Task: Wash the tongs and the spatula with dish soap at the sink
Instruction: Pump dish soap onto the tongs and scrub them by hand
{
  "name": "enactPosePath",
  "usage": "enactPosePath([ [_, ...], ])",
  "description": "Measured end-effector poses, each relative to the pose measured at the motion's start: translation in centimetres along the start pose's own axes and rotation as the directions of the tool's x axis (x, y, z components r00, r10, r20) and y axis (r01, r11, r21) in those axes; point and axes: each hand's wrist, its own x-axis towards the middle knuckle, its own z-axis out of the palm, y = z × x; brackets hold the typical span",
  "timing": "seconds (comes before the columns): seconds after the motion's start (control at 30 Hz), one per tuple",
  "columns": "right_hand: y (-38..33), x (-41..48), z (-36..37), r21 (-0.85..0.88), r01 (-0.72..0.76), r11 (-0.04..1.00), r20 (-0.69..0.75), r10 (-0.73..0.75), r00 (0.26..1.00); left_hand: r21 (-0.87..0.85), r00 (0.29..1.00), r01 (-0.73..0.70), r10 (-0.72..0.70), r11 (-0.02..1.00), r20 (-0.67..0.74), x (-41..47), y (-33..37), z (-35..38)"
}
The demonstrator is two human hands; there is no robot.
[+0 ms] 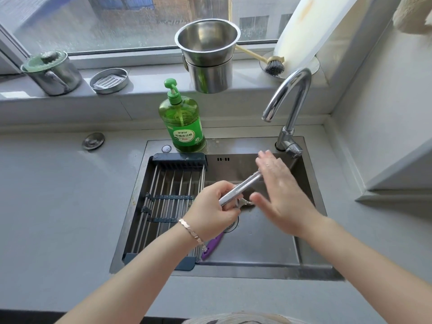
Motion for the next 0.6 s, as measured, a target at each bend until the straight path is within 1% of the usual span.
enactPosePath([
  [0.03, -1.2, -0.3, 0.4, 0.000, 0.073, 0.997, 0.020, -0.073, 0.997, -0.005, 1.000, 0.018, -0.017, 1.000, 0.019, 0.2, 0.2, 0.1],
  [0.1, -3.5, -1.5, 1.7, -0.003, 0.249, 0.969, 0.077, -0.248, 0.966, -0.029, 0.999, 0.031, -0.030, 0.999, 0.028, 0.5, 0.3, 0.2],
  [0.13, -4.0, -1.8, 1.9, 0.005, 0.292, 0.956, 0.100, -0.291, 0.952, -0.091, 0.998, 0.046, -0.042, 0.995, 0.046, 0.5, 0.3, 0.1],
  [0.17, -3.7, -1.7, 1.7, 0.009, 0.305, 0.952, 0.094, -0.304, 0.948, -0.194, 0.994, 0.079, -0.063, 0.978, 0.084, 0.5, 0.3, -0.2],
  [0.2, -3.1, -1.4, 1.2, 0.011, 0.273, 0.962, 0.076, -0.273, 0.959, -0.306, 0.987, 0.122, -0.082, 0.944, 0.139, 0.4, 0.3, -0.4],
  [0.23, -2.4, -1.1, 0.7, 0.019, 0.204, 0.979, 0.056, -0.205, 0.977, -0.403, 0.975, 0.172, -0.097, 0.899, 0.198, 0.3, 0.2, -0.5],
  [0.27, -2.2, -0.9, 0.2, 0.037, 0.156, 0.987, 0.041, -0.157, 0.987, -0.464, 0.964, 0.211, -0.103, 0.860, 0.246, 0.2, 0.2, -0.6],
  [0.3, -2.3, -0.9, 0.1, 0.049, 0.162, 0.986, 0.043, -0.164, 0.986, -0.493, 0.956, 0.233, -0.104, 0.839, 0.276, 0.1, 0.2, -0.6],
  [0.37, -3.1, -1.4, 0.9, 0.045, 0.277, 0.960, 0.072, -0.280, 0.957, -0.527, 0.949, 0.247, -0.093, 0.813, 0.301, 0.1, 0.3, -0.6],
  [0.4, -3.3, -1.7, 1.4, 0.030, 0.318, 0.948, 0.085, -0.319, 0.944, -0.566, 0.943, 0.268, -0.094, 0.780, 0.318, 0.0, 0.4, -0.6],
  [0.43, -3.1, -1.7, 1.5, 0.022, 0.326, 0.945, 0.086, -0.327, 0.941, -0.617, 0.932, 0.311, -0.106, 0.722, 0.346, 0.0, 0.4, -0.7],
  [0.47, -2.5, -1.4, 1.3, 0.021, 0.287, 0.958, 0.077, -0.288, 0.955, -0.668, 0.917, 0.365, -0.128, 0.648, 0.377, 0.0, 0.5, -0.7],
  [0.53, -1.3, -0.9, 0.5, 0.041, 0.119, 0.992, 0.036, -0.121, 0.992, -0.731, 0.889, 0.448, -0.170, 0.515, 0.425, 0.0, 0.5, -0.9],
  [0.57, -1.3, -0.8, 0.3, 0.036, 0.095, 0.995, 0.035, -0.096, 0.995, -0.746, 0.880, 0.469, -0.178, 0.473, 0.440, 0.1, 0.4, -0.9],
  [0.6, -1.8, -0.9, 0.5, 0.023, 0.133, 0.991, 0.046, -0.134, 0.990, -0.750, 0.874, 0.480, -0.173, 0.456, 0.454, 0.1, 0.4, -1.0],
])
